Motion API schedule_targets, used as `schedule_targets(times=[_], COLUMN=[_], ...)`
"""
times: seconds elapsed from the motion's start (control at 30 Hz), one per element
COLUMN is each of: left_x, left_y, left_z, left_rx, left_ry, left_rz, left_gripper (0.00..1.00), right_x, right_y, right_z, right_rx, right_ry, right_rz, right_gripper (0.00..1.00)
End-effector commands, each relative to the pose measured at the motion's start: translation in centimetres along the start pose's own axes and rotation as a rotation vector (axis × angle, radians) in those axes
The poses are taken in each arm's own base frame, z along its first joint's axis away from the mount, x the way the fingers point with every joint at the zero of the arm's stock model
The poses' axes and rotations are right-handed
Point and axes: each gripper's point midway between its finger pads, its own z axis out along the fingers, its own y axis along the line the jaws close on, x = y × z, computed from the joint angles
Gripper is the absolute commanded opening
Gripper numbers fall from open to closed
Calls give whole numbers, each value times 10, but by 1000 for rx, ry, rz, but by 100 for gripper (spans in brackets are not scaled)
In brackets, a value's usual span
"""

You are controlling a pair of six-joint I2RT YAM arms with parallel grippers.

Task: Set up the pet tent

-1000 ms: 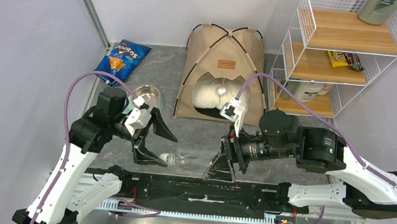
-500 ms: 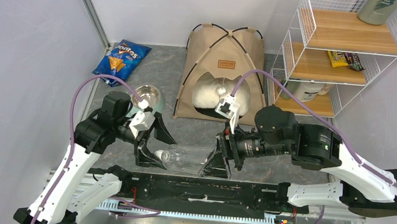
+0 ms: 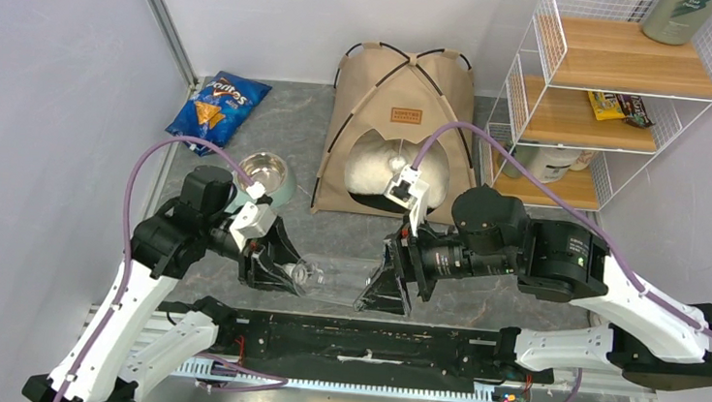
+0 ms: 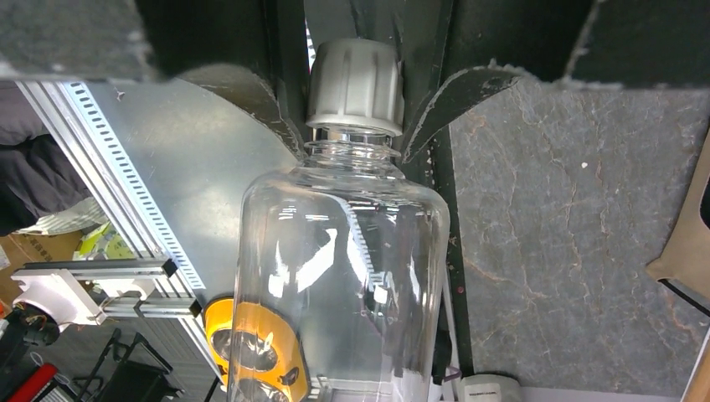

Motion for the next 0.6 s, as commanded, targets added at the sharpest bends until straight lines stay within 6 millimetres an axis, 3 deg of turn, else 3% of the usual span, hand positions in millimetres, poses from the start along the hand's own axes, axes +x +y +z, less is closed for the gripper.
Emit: schedule_targets(times=[0.0, 0.1, 0.13, 0.27, 0.37, 0.57], left_x=[-10, -14, -15, -22, -38, -65], left_y=[2, 1, 3, 22, 41, 51], left_z=[-1, -1, -1, -4, -8, -17], left_rx=[-2, -7, -18, -160, -310, -430], left_ry=[-5, -9, -10, -36, -148, -310], left_rz=[6, 37, 41, 27, 25, 29], left_gripper=[2, 2, 2, 2, 2, 2], right_x=[-20, -30, -35, -61, -83, -128], right_y=[9, 0, -4, -19, -22, -34], right_z=[1, -3, -5, -17, -25, -35], right_rx=[-16, 27, 47, 124, 141, 240], right_ry=[-68, -136, -175, -351, -494, -732], right_rz=[-49, -77, -91, -131, -157, -193], right_gripper=[63, 93, 97, 97, 97, 97])
